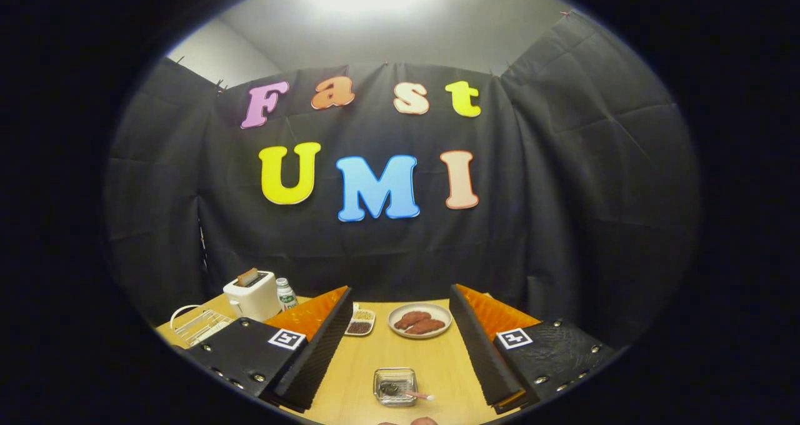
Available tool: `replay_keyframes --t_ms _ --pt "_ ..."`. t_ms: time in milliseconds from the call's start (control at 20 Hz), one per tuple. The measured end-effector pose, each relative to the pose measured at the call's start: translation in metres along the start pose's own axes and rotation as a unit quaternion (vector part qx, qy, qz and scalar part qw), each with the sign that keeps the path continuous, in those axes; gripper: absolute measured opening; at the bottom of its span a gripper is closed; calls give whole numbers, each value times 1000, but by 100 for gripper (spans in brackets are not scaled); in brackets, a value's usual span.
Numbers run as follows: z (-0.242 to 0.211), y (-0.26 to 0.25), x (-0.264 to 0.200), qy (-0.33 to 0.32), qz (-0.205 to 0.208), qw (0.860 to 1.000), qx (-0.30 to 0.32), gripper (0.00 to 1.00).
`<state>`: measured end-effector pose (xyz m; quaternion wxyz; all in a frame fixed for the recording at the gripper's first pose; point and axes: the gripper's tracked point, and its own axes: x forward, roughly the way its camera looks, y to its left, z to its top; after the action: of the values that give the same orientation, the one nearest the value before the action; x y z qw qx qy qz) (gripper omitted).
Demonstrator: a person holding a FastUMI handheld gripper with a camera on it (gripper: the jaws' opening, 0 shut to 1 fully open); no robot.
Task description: Take the plate from the dish rack, then take the spoon from the basket and place it into the plate.
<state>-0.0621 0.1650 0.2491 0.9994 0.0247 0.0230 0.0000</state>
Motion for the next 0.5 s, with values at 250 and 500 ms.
replay_keyframes --t_ms 250,500 --pt "-16 57 5 77 44 996 24 96" --pt "-34 114 12 154 96 982 50 96"
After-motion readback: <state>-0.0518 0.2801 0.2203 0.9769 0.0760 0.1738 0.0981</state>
